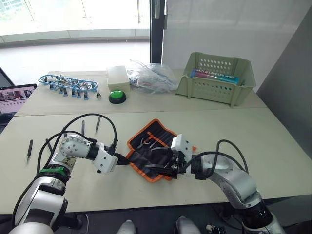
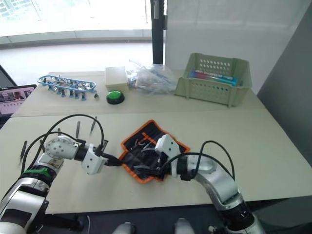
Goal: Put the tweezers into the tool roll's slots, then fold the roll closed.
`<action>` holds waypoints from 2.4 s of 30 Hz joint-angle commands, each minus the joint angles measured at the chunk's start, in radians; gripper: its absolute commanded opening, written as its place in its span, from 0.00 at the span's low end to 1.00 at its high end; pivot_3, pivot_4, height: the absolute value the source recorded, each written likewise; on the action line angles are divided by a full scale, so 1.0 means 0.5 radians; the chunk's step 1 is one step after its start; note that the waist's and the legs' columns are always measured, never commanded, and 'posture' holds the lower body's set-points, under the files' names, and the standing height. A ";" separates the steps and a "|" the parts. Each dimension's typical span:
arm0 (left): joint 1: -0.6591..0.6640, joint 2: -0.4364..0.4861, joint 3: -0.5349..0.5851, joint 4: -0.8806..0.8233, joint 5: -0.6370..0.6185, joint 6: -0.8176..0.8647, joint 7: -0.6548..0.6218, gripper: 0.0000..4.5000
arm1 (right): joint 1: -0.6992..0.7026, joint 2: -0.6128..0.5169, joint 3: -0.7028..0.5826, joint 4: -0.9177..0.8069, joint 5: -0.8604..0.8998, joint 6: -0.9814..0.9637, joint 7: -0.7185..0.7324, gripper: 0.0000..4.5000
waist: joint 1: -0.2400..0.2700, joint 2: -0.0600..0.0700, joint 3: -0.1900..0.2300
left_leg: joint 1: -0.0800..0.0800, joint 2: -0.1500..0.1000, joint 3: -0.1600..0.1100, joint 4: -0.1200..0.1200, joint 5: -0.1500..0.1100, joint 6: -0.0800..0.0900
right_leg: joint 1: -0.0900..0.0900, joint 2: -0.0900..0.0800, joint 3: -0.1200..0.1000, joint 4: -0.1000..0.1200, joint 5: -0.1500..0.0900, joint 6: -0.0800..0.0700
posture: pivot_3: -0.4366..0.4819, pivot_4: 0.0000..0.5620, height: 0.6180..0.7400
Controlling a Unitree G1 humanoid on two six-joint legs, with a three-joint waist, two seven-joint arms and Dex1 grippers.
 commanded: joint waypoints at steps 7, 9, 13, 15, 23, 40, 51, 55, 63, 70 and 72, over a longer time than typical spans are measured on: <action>-0.013 0.085 -0.051 -0.006 0.027 0.018 0.032 0.00 | 0.070 0.059 0.197 0.388 -0.343 -0.435 -0.035 0.23 | -0.006 0.000 0.000 | 0.001 0.000 0.000 0.000 0.000 0.000 | 0.000 0.000 0.000 0.001 0.000 0.000 | 0.48 0.27 0.97; 0.008 0.104 -0.055 -0.026 0.021 0.040 0.033 0.00 | 0.084 0.075 0.201 0.459 -0.367 -0.459 -0.037 0.07 | -0.010 0.001 0.000 | 0.004 0.000 0.000 0.000 0.000 0.000 | 0.002 0.001 0.001 0.002 0.000 0.000 | 0.48 0.27 0.97; 0.091 0.152 -0.017 -0.151 -0.102 0.197 0.002 0.00 | 0.116 0.077 0.218 0.520 -0.363 -0.384 -0.005 0.01 | -0.021 0.001 0.000 | 0.007 0.001 0.000 -0.001 0.000 0.000 | 0.003 0.002 0.002 0.002 0.000 0.000 | 0.48 0.27 0.97; 0.160 0.181 0.021 -0.288 -0.207 0.353 -0.006 0.00 | 0.128 0.083 0.225 0.516 -0.351 -0.347 0.012 0.01 | -0.027 0.001 -0.001 | 0.008 0.001 0.000 -0.002 0.000 0.000 | 0.004 0.002 0.003 0.003 0.000 0.000 | 0.48 0.27 0.97; 0.554 0.470 0.307 -1.241 -1.025 2.156 -0.043 0.56 | 0.096 0.091 0.250 0.544 -0.390 -0.394 0.032 0.00 | -0.043 0.001 0.000 | 0.007 0.002 0.000 -0.003 0.000 0.000 | 0.003 0.002 0.003 0.002 0.000 0.000 | 0.48 0.27 0.97; 0.839 -0.196 0.404 -1.520 -0.734 2.624 0.937 0.26 | 0.048 0.079 0.280 0.485 -0.441 -0.396 0.111 0.00 | -0.033 0.001 0.000 | 0.029 0.001 0.000 -0.005 0.000 0.000 | 0.025 0.001 0.003 -0.002 -0.001 0.001 | 0.48 0.27 0.97; 1.046 -0.240 0.236 -1.359 -0.352 2.363 1.034 0.01 | -0.220 0.214 0.149 0.481 -0.255 -0.238 0.204 0.00 | -0.012 0.002 -0.002 | 0.031 0.001 0.001 -0.006 0.000 -0.001 | 0.027 0.001 0.003 -0.003 -0.001 0.000 | 0.48 0.27 0.97; 1.053 -0.217 0.230 -1.326 -0.296 2.280 1.021 0.01 | -0.417 0.310 0.125 0.752 -0.301 -0.314 0.200 0.00 | -0.012 0.003 -0.002 | 0.032 0.001 0.001 -0.005 0.000 0.000 | 0.027 0.001 0.003 -0.002 -0.001 0.000 | 0.48 0.27 0.97; 0.901 -0.195 0.252 -1.112 -0.187 2.051 1.055 0.01 | -0.608 0.459 0.216 1.342 -0.498 -0.527 0.177 0.00 | -0.006 0.004 -0.002 | 0.033 0.001 0.001 -0.006 0.000 0.000 | 0.027 0.001 0.003 -0.002 0.000 -0.001 | 0.48 0.27 0.97; 0.875 -0.184 0.245 -1.048 -0.155 1.987 1.048 0.01 | -0.435 0.330 0.223 1.181 -0.503 -0.476 0.314 0.00 | -0.007 0.021 -0.015 | 0.044 0.001 0.001 -0.006 0.001 0.000 | 0.035 0.002 0.004 -0.001 0.002 -0.002 | 0.48 0.27 0.97; 0.876 -0.183 0.245 -1.044 -0.156 1.980 1.048 0.01 | -0.380 0.269 0.245 1.049 -0.527 -0.422 0.324 0.00 | -0.007 0.026 -0.019 | 0.044 0.000 0.001 -0.006 0.001 0.000 | 0.035 0.002 0.004 -0.001 0.002 -0.002 | 0.48 0.27 0.97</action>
